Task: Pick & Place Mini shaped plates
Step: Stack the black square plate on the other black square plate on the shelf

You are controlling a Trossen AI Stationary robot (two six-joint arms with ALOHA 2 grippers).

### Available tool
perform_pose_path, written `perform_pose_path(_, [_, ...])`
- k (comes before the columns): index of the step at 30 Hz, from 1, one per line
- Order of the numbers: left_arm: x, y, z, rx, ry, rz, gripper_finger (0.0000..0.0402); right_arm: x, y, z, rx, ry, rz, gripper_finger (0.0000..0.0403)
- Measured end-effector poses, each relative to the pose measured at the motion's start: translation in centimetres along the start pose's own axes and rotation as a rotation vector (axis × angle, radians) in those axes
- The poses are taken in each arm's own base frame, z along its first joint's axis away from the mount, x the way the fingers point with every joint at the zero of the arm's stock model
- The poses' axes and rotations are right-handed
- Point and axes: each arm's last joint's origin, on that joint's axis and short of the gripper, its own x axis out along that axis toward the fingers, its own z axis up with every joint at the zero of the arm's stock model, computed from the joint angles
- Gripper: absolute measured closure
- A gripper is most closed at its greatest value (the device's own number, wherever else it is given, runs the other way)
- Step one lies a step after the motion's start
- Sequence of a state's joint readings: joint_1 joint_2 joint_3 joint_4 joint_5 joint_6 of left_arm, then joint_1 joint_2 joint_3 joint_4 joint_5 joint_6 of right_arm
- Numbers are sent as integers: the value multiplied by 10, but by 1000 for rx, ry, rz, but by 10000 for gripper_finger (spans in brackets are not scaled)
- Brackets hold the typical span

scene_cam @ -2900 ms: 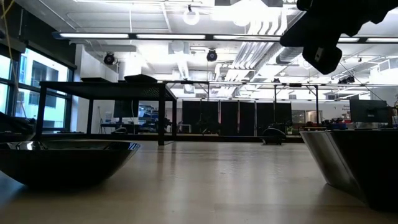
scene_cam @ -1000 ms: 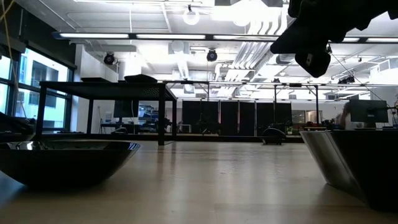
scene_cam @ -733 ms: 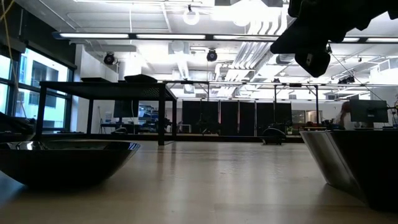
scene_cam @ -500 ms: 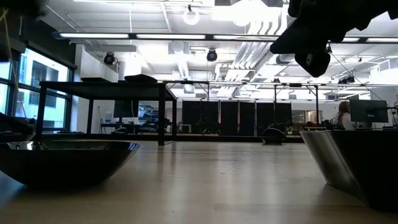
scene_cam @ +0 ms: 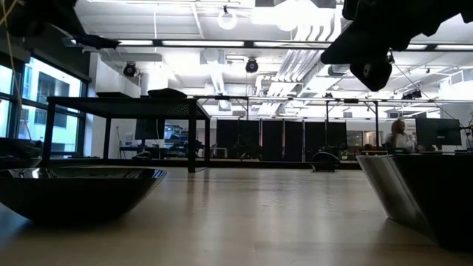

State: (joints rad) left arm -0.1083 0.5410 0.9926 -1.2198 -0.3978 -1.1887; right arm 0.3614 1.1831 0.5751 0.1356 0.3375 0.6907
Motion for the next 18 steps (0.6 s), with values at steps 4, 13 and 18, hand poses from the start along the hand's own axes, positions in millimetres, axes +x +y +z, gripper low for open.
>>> perform_pose_path(4, [-13,15,6,-37,-72,45,401,2,-4,3,2,-1,-7,400])
perform_pose_path(13, [-5,9,16,1,-142,92,401,7,-18,14,6,34,29,400])
perform_pose_path(18, [13,-5,27,41,-66,51,401,9,-23,18,-19,53,65,400])
